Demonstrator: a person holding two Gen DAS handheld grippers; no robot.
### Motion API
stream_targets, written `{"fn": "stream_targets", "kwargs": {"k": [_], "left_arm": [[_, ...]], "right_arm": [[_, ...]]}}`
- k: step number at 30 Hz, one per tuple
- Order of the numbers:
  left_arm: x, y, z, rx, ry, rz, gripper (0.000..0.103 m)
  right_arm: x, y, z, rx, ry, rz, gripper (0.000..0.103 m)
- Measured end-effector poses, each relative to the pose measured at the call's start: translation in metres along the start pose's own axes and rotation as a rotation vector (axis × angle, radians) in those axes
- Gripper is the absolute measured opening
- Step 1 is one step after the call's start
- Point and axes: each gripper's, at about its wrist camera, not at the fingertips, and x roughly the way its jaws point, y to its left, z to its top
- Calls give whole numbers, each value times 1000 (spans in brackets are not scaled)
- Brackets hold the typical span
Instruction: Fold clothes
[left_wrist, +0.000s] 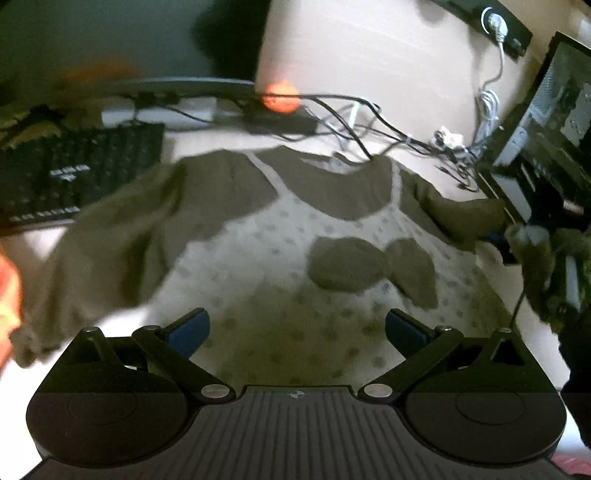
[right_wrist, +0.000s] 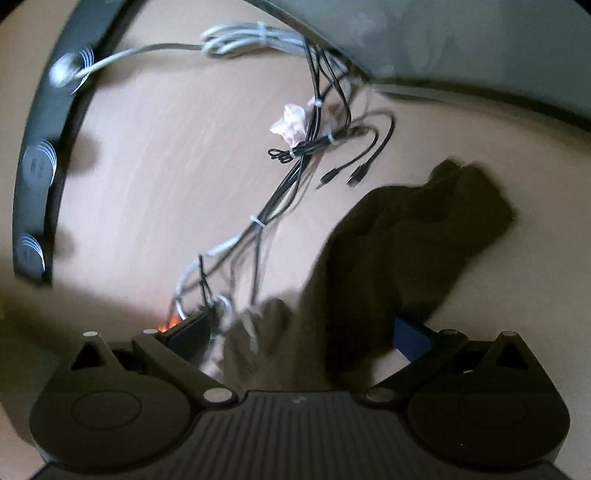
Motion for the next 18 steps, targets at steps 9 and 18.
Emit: {"fn": "stream_targets", "kwargs": {"k": [9, 18], "left_arm": [[12, 42, -2, -118, 44, -30, 103], [24, 22, 25, -92, -13, -244, 103]], "right_arm": [[-6, 140, -129, -987, 325, 229, 103], [-61, 88, -168, -1140, 254, -206, 103]]}}
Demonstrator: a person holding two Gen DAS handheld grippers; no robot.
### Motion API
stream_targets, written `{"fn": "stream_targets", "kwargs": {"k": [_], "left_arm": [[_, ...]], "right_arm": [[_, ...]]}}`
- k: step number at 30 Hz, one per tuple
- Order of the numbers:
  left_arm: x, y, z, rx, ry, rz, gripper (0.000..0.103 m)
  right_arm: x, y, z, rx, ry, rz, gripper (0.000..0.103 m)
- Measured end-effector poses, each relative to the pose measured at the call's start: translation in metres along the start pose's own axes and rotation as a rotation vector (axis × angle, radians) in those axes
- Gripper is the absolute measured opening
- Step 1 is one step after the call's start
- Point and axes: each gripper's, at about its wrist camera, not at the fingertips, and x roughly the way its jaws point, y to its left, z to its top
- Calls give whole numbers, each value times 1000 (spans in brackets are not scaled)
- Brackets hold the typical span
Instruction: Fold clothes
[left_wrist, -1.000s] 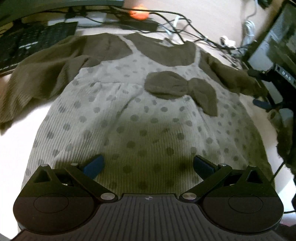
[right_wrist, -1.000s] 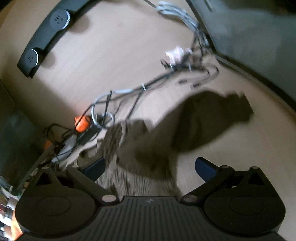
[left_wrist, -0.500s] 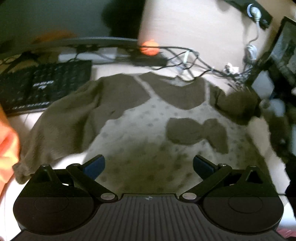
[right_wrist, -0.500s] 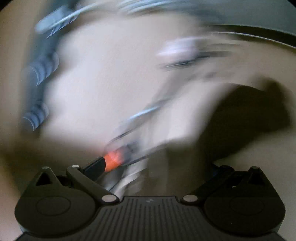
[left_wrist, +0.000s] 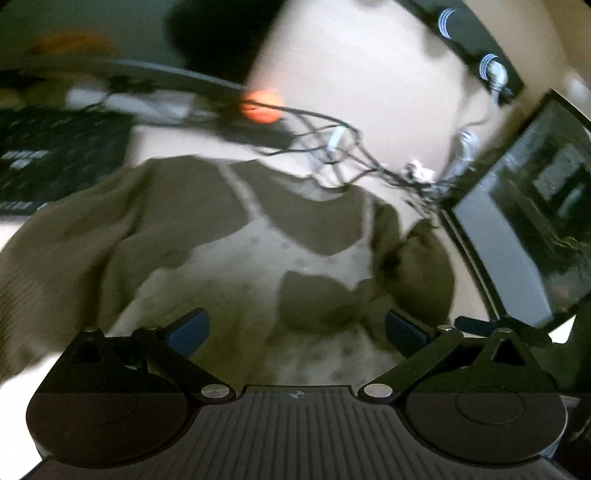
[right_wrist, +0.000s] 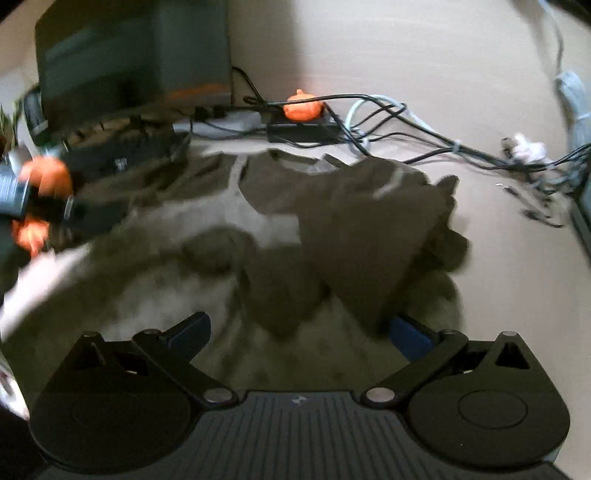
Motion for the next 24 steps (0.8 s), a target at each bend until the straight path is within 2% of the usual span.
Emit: {"fn": "stream_targets", "kwargs": {"k": [2, 4, 6, 8, 9, 11, 13, 14, 15, 17, 18, 19, 21, 24], "left_arm": [[3, -9, 2, 32, 3, 10, 103], [2, -15, 1, 46, 8, 14, 103], [-1, -19, -4, 56, 16, 23, 103], [-4, -18, -10, 62, 27, 47, 103], [-7, -17, -14, 60, 31, 61, 103], [-14, -12, -21, 45, 36, 81, 103], [-23, -8, -27, 32, 31, 98, 103], [-27, -6, -30, 30, 26, 110, 103], [-33, -3, -33, 27, 17, 129, 103], [-44, 5, -36, 12, 0, 156, 103], [-50, 12, -38, -9, -8, 167, 103], [-54, 18, -38, -31, -14, 173, 103], [-59, 29, -39, -77, -26, 183, 103], [-62, 36, -36, -115, -47, 158, 103]], "right_arm": [[-14, -24, 4, 148, -65, -6, 103], [-19, -63, 9, 390, -111, 35, 103], [-11, -102, 12, 643, -149, 132, 103], [9, -131, 15, 845, -164, 278, 103], [21, -139, 17, 918, -151, 338, 103], [48, -147, 25, 1020, -88, 392, 103], [72, -143, 39, 1037, -55, 382, 103], [79, -137, 48, 1011, -57, 390, 103], [79, -123, 56, 933, -74, 446, 103], [71, -81, 80, 644, -114, 655, 103], [59, -54, 88, 465, -123, 719, 103], [46, -29, 93, 294, -138, 724, 103], [24, 11, 88, 3, -156, 608, 103], [14, 37, 69, -206, -106, 361, 103]]}}
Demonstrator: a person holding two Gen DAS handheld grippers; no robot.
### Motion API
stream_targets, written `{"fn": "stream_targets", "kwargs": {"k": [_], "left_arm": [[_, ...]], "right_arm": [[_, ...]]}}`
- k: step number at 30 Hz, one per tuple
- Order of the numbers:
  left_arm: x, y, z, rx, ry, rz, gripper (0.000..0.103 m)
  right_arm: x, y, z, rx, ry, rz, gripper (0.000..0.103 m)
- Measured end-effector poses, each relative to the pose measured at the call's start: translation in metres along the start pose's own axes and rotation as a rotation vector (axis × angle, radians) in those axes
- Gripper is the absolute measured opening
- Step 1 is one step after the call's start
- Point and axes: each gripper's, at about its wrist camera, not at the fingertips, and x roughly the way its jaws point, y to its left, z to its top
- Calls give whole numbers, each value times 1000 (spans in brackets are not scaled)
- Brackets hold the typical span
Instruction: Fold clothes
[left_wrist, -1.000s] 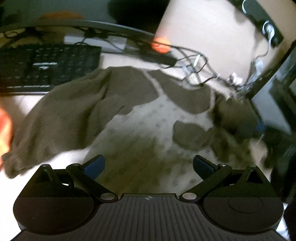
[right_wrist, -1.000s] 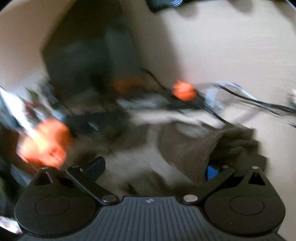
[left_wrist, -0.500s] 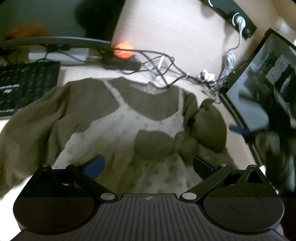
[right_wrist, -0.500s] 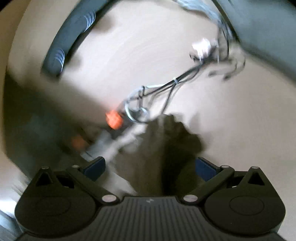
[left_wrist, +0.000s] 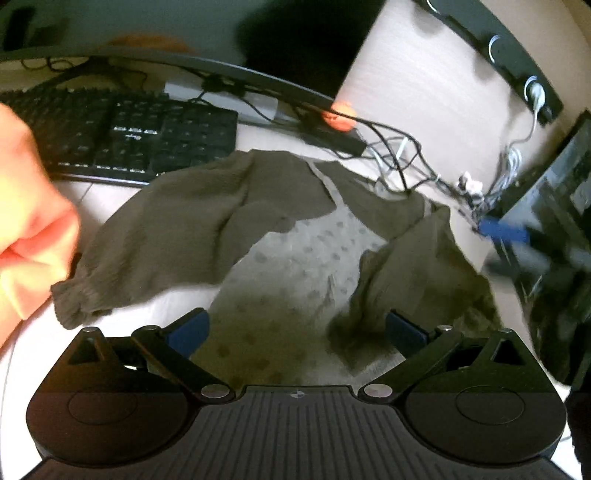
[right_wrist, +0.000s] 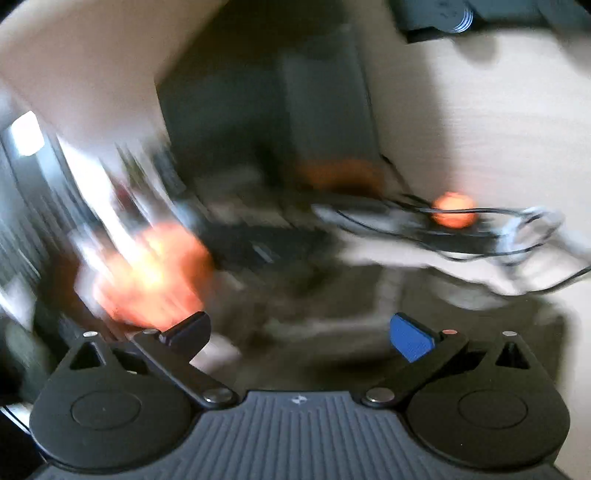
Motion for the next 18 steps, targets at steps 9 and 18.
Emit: {"fn": "stream_targets", "kwargs": {"k": [9, 18], "left_arm": [[32, -55, 12, 113, 21, -171, 102], [68, -87, 0, 275, 95, -9, 87]], "right_arm": [[-38, -11, -97, 201, 260, -237, 103], [-15, -12, -124, 264, 318, -284, 103]]}}
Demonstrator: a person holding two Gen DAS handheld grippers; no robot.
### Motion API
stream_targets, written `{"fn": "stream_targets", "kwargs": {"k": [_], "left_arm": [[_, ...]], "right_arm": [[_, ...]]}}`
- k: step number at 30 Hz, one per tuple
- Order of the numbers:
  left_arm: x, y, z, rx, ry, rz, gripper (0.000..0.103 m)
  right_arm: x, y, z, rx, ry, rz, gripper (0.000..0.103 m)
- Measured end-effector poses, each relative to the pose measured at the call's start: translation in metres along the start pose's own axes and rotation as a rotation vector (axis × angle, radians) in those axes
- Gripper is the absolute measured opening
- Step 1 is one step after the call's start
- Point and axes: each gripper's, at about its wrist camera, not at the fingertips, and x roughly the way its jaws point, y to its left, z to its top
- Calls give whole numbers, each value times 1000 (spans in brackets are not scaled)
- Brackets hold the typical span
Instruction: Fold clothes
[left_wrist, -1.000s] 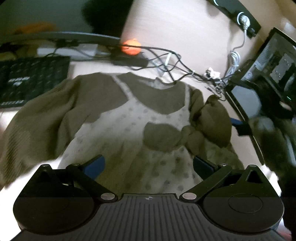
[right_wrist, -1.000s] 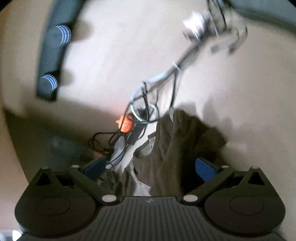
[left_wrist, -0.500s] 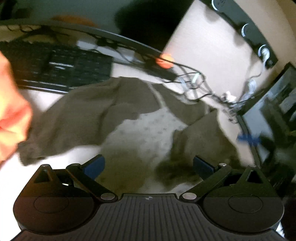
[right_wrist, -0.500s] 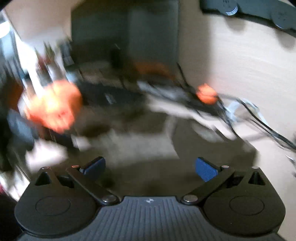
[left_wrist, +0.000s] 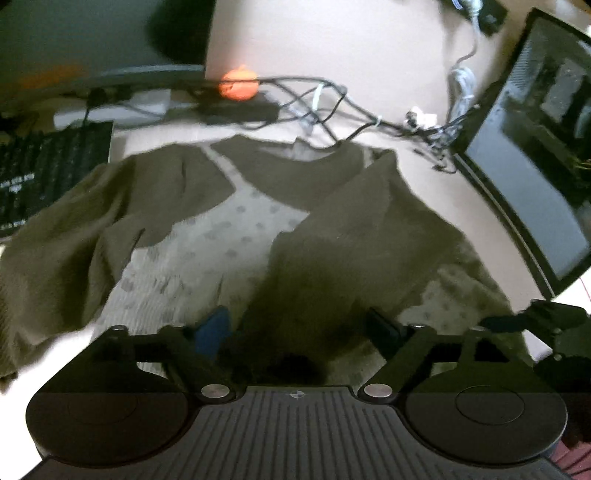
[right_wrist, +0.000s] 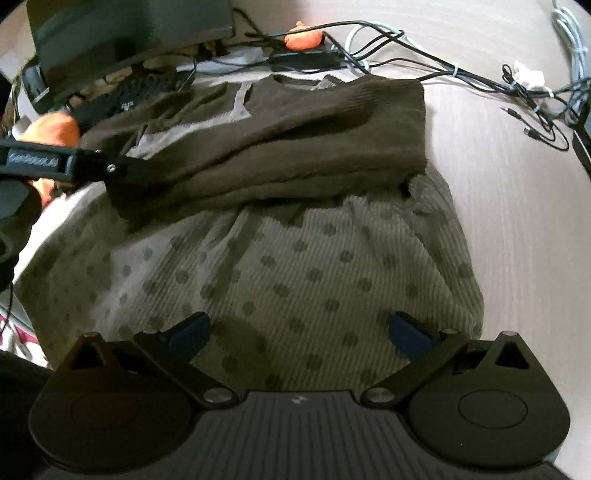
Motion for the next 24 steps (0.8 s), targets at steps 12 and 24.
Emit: {"fn": "stream_targets", "kwargs": {"k": [12, 24], "left_arm": [[8, -12, 8, 124, 26, 54, 26], [-29, -41, 122, 578, -259, 302, 17]], "right_arm": [[-6, 17, 31, -580, -159, -361, 103], [-13, 10, 81, -349, -460, -607, 103]]}}
